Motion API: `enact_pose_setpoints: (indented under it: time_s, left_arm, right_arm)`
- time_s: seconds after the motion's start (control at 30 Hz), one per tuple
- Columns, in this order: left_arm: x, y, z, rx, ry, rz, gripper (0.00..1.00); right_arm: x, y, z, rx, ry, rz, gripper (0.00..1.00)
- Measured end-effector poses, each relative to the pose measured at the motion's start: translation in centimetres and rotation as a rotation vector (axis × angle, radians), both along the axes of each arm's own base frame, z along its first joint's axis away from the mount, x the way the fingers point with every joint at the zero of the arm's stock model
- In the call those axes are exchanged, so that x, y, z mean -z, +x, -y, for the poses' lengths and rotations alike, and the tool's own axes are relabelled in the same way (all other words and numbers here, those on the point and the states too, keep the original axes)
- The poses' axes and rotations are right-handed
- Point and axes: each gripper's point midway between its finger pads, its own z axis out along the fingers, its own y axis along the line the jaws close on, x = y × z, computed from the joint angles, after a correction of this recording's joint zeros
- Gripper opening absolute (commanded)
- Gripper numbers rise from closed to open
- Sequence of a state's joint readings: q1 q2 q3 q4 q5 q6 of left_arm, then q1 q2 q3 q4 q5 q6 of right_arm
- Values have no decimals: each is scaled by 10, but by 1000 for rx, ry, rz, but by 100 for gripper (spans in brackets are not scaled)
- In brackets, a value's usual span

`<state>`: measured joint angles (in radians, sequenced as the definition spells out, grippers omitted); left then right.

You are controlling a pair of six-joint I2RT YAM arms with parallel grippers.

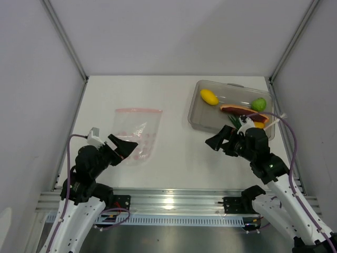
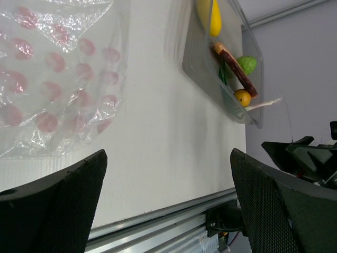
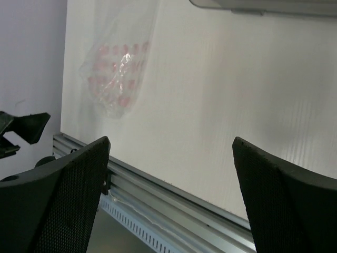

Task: Place the food in the zip-top bag and seal the zipper
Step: Pick up the zipper food storage bag at the center of the board.

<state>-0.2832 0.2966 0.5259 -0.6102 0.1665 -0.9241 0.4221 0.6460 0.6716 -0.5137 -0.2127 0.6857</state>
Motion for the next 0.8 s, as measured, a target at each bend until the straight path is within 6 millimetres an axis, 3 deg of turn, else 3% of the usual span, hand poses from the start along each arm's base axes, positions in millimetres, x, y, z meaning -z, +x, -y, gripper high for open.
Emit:
enact_pose_setpoints:
  time_s: [0.13,0.27,0.37,0.47,0.57,0.7,0.8]
  left_arm:
    - [-15,-11,-9,-36,-13,66,100]
    - [-27,-20,-15,-52,-34,138,99]
    - [-23,-23,-16,-51,-25,128,100]
    - [-14,-25,-17,-43,12,76,99]
    - [-10,-26,-18,-30,56,29,98]
    - [-10,-29,-19,-15,82,21,95]
    - [-8,-31,-18,-6,92,14,93]
  right_arm:
    - [-17,21,-7,-2,-11,44,99]
    - [-20,41,-39,-100,78,42,99]
    - [-10,58,-78,-200,74,-46,99]
    - [-3,81,-119,-269,-39,-80,100]
    - [-8,101,-154,-329,-101,-37,99]
    - [7,117,-172,-361,-111,-66,99]
    - [32,137,-191,-372,-126,-112,99]
